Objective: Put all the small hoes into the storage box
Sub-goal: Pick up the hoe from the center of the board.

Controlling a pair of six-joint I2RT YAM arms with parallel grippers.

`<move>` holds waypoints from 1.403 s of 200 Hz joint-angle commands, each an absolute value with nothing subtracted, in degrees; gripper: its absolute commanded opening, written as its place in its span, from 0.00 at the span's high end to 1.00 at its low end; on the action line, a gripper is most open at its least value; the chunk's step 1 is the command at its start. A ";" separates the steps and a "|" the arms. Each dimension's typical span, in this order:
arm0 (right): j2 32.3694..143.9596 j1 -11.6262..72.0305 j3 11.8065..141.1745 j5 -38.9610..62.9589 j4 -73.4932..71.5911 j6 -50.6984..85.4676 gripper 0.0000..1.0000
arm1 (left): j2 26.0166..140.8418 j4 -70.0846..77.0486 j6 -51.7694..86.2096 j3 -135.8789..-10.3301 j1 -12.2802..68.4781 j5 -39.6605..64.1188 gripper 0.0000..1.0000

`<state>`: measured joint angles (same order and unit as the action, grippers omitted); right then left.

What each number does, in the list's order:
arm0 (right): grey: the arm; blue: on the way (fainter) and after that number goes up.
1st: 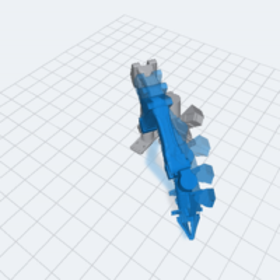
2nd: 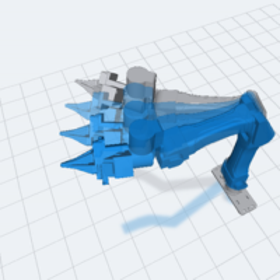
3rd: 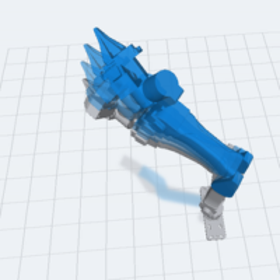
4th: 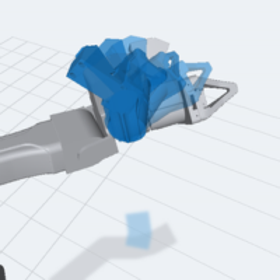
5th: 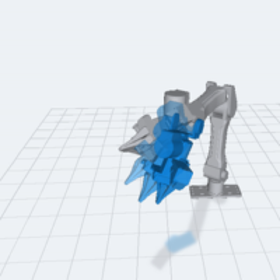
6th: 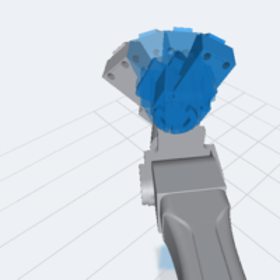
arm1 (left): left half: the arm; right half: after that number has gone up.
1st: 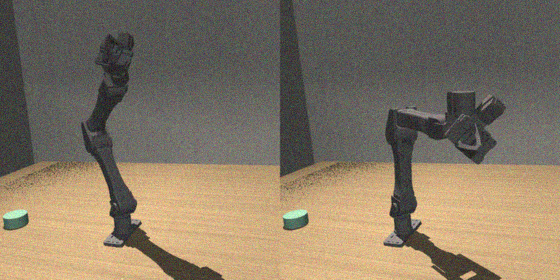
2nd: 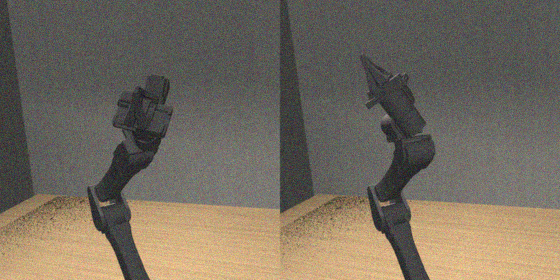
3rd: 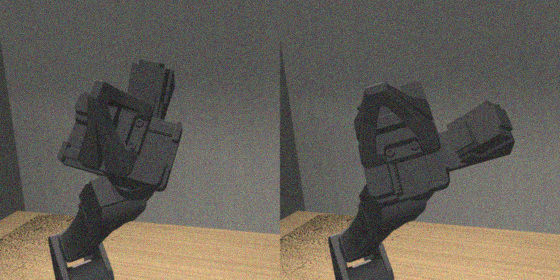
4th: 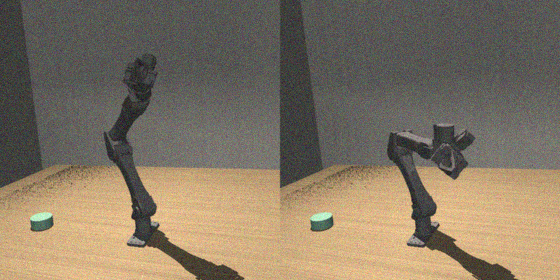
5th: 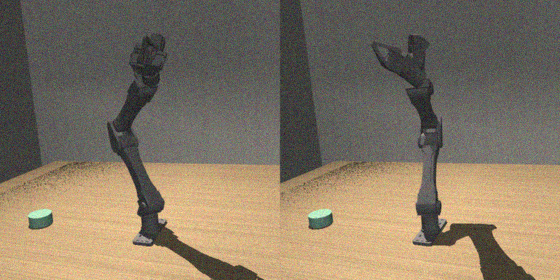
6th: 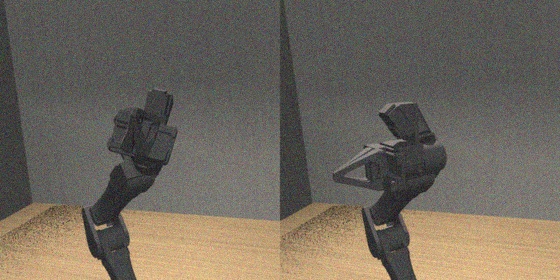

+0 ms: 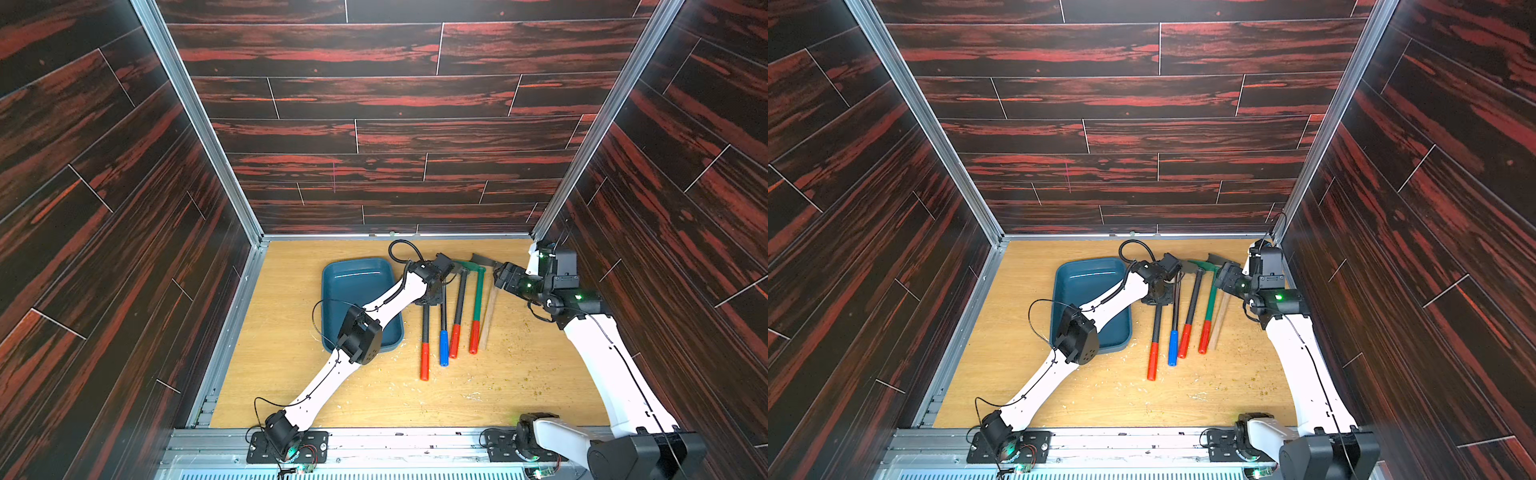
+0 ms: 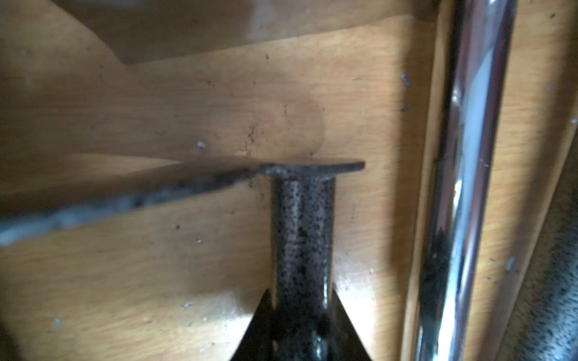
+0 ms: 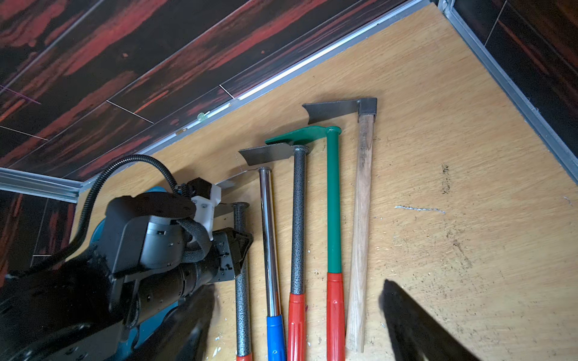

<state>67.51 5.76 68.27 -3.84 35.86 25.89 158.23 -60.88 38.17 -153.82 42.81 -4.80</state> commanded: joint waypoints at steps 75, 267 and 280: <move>67.23 5.55 68.03 -3.34 35.42 26.16 0.13 | 154.52 -61.63 38.04 -152.22 43.13 -3.19 0.90; 68.09 5.61 68.94 -2.42 35.42 26.34 0.14 | 147.74 -62.60 36.38 -155.43 44.21 -4.92 0.99; 68.03 5.53 69.13 -2.37 35.51 26.32 0.14 | 147.37 -62.69 36.41 -155.85 44.21 -4.76 0.99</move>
